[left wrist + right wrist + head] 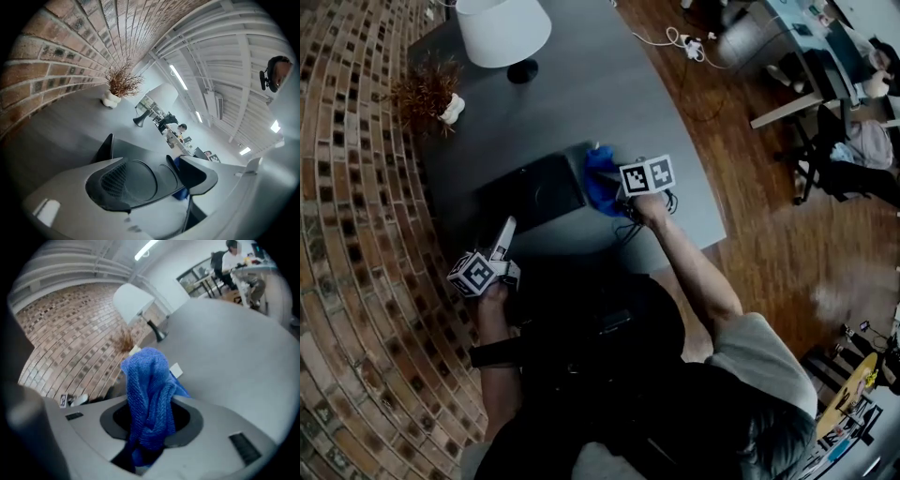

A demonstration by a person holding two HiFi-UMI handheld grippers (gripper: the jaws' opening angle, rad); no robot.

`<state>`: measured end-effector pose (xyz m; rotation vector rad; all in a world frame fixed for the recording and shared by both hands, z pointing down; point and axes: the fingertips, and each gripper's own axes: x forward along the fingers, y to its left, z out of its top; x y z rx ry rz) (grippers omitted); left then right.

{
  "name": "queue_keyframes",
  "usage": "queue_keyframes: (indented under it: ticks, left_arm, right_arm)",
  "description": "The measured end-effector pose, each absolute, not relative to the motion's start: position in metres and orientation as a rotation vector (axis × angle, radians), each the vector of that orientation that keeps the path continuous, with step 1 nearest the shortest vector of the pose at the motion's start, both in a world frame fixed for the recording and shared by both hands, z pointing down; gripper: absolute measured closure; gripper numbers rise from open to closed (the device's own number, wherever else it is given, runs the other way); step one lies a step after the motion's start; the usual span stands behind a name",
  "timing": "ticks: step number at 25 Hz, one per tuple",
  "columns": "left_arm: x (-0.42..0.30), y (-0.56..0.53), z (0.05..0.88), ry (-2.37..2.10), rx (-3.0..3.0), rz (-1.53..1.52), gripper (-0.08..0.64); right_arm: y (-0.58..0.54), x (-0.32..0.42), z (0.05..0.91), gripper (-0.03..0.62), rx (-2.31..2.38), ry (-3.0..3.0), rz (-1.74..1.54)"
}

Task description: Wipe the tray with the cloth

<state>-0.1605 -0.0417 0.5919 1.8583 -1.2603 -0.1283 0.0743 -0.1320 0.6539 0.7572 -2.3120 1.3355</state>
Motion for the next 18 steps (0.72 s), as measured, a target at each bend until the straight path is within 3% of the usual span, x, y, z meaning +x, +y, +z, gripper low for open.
queue_keyframes:
  ticks: [3,7,15,18]
  left_arm:
    - [-0.161,-0.04,0.594,-1.263,1.861,-0.129,0.218]
    - [-0.157,-0.039,0.593,-1.266,1.863,-0.128,0.218]
    - [-0.155,-0.04,0.592,-1.269,1.882,-0.108,0.218]
    - [-0.15,-0.036,0.587,-1.247,1.889,-0.12,0.218]
  right_arm:
    - [-0.207,0.049,0.652,0.461,0.912,-2.397,1.341]
    - [-0.208,0.017,0.68,0.46,0.784,-2.329,1.498]
    - [-0.056,0.054,0.682,0.463,0.504,-2.146,1.695]
    - [0.001,0.069,0.682,0.463,0.328,-2.061,1.596]
